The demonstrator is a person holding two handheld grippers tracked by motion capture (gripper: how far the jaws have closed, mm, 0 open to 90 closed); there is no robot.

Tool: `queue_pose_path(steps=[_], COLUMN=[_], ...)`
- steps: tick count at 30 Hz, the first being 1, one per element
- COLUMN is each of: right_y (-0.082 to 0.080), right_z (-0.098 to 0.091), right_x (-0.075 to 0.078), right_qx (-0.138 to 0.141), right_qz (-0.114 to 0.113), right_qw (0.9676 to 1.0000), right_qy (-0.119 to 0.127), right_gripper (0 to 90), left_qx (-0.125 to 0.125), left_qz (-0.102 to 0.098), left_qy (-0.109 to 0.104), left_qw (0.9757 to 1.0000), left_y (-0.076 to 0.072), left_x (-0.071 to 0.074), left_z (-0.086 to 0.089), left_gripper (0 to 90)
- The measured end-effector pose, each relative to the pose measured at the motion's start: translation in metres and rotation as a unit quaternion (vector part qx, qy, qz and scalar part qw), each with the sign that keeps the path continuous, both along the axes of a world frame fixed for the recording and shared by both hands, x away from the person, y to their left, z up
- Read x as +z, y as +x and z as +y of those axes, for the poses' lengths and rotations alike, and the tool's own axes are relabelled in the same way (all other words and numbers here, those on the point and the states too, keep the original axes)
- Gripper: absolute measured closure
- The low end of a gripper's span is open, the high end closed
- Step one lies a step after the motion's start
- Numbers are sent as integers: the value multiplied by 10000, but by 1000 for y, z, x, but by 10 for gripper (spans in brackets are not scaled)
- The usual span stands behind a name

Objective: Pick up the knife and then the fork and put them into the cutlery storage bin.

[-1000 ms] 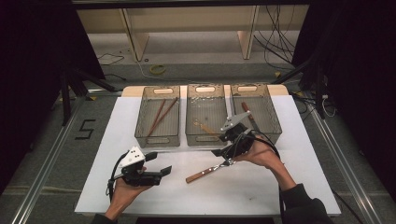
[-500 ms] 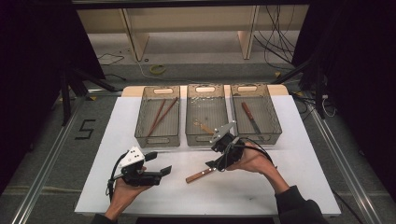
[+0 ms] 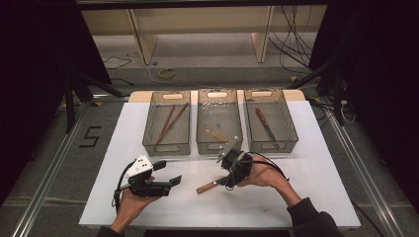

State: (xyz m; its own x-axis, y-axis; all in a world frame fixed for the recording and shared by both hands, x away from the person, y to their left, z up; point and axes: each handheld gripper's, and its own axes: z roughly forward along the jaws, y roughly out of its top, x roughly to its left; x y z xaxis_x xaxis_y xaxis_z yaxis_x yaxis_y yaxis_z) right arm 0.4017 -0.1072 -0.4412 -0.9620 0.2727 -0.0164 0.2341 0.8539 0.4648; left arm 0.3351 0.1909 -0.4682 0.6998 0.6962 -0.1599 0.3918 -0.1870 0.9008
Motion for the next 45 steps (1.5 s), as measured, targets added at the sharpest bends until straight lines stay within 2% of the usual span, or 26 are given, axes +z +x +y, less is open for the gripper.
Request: queue_pose_path(steps=[5,20,29,30,34,37,41,45], right_y=[2,3,-2,-2,-4,-5,-5,-4], right_z=[2,9,13,13,13,14,14,14], right_x=[-10,-26,-25,-24,-24,-24,-24,-24], right_qx=[21,343,433,523,546,695,709,691], right_qz=[-28,-2,-80,-96,-90,-123,-42,-19], right_qw=[9997,9982,9966,9957,9956,9942,9941,9944], right_qy=[-236,-502,-702,-760,-754,-807,-822,-801], right_gripper=[436,568,636,648,685,723,771,776], left_qx=[-4,3,-8,-9,-13,-15,-16,-18], left_qz=[7,22,13,13,10,8,11,10], left_qy=[12,0,15,15,18,18,26,30], left_qw=[10000,10000,10000,10000,10000,10000,10000,10000], left_y=[0,0,0,0,0,0,0,0], left_x=[0,0,-1,-1,0,0,0,-1], left_z=[0,-1,-1,-1,-1,-1,-1,-1], left_gripper=[176,176,176,176,176,176,176,176])
